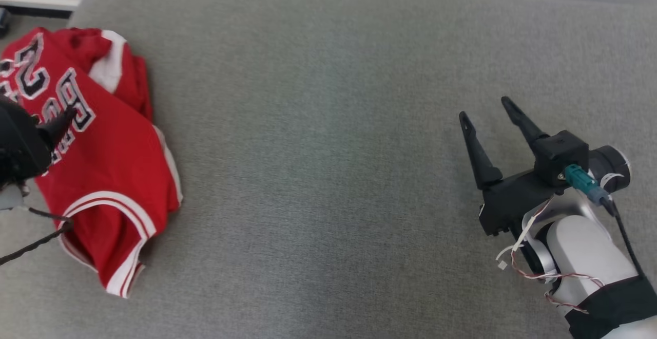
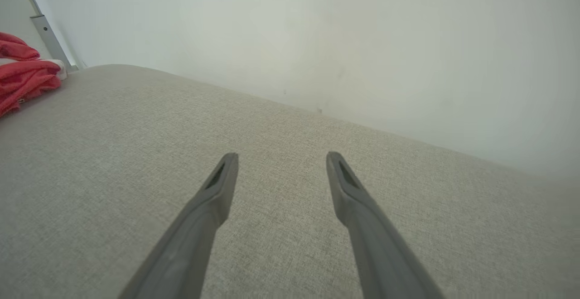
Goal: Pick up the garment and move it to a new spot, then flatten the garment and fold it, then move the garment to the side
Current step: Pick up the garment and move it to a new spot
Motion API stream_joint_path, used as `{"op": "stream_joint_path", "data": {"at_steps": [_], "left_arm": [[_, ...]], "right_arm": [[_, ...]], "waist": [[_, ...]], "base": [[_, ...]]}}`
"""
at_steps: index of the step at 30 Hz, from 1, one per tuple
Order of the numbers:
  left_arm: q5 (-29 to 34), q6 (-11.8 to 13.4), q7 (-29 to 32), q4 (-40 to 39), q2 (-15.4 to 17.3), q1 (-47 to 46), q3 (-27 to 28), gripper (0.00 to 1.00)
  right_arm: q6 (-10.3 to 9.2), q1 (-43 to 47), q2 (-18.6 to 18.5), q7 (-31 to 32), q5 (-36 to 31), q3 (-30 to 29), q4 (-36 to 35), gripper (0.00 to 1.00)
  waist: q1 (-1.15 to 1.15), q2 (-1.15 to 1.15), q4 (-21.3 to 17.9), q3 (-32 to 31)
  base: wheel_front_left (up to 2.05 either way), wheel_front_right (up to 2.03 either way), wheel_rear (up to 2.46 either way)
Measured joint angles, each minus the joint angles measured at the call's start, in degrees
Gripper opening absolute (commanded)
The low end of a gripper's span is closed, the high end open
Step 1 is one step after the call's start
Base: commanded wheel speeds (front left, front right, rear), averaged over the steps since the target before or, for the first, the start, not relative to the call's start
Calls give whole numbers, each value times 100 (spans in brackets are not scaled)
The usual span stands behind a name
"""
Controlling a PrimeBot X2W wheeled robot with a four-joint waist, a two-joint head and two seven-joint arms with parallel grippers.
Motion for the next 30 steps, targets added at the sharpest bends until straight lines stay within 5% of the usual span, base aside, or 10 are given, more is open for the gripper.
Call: {"op": "stream_joint_path", "data": {"at_steps": [10,11,12,30], "left_arm": [[-198,0,709,610,-110,-157,-468,100],[-244,0,735,650,-126,-159,-470,93],[-319,0,746,680,-140,-164,-494,0],[-554,0,334,51,-66,-736,-1337,0]], "right_arm": [[-91,-67,-63,154,-102,-43,-148,100],[-91,-71,-64,155,-105,-41,-149,100],[-92,-71,-64,156,-105,-41,-151,100],[-99,-59,68,38,34,-122,249,100]], "waist": [[-1,0,-171,463],[-1,0,-169,480],[-1,0,-164,491],[-2,-1,-78,30]], "base": [[0,0,0],[0,0,0],[0,0,0],[0,0,0]]}}
